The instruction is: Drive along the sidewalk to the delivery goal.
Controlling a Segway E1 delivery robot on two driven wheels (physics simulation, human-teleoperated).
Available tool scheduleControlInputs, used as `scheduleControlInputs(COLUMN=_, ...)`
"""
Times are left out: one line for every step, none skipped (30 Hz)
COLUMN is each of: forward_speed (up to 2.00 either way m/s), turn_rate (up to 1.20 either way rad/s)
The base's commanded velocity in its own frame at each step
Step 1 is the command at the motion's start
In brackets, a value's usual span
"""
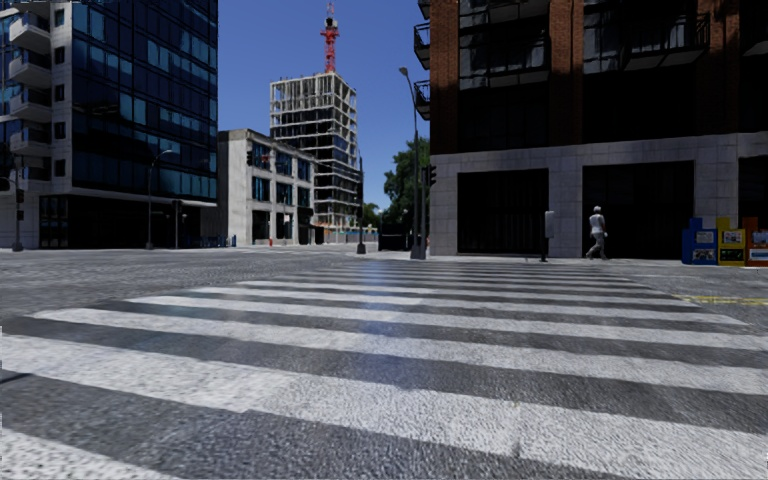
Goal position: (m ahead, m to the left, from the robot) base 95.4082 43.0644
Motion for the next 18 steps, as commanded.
scheduleControlInputs(forward_speed=1.4, turn_rate=-0.6)
scheduleControlInputs(forward_speed=1.4, turn_rate=-0.6)
scheduleControlInputs(forward_speed=1.4, turn_rate=-0.6)
scheduleControlInputs(forward_speed=1.4, turn_rate=-0.6)
scheduleControlInputs(forward_speed=1.4, turn_rate=-0.6)
scheduleControlInputs(forward_speed=1.4, turn_rate=-0.6)
scheduleControlInputs(forward_speed=1.4, turn_rate=-0.6)
scheduleControlInputs(forward_speed=1.4, turn_rate=-0.6)
scheduleControlInputs(forward_speed=1.4, turn_rate=-0.6)
scheduleControlInputs(forward_speed=1.4, turn_rate=-0.59)
scheduleControlInputs(forward_speed=1.4, turn_rate=-0.59)
scheduleControlInputs(forward_speed=1.4, turn_rate=-0.58)
scheduleControlInputs(forward_speed=1.4, turn_rate=-0.58)
scheduleControlInputs(forward_speed=1.4, turn_rate=-0.57)
scheduleControlInputs(forward_speed=1.4, turn_rate=-0.5)
scheduleControlInputs(forward_speed=1.4, turn_rate=-0.33)
scheduleControlInputs(forward_speed=1.4, turn_rate=-0.12)
scheduleControlInputs(forward_speed=1.4, turn_rate=0.0)
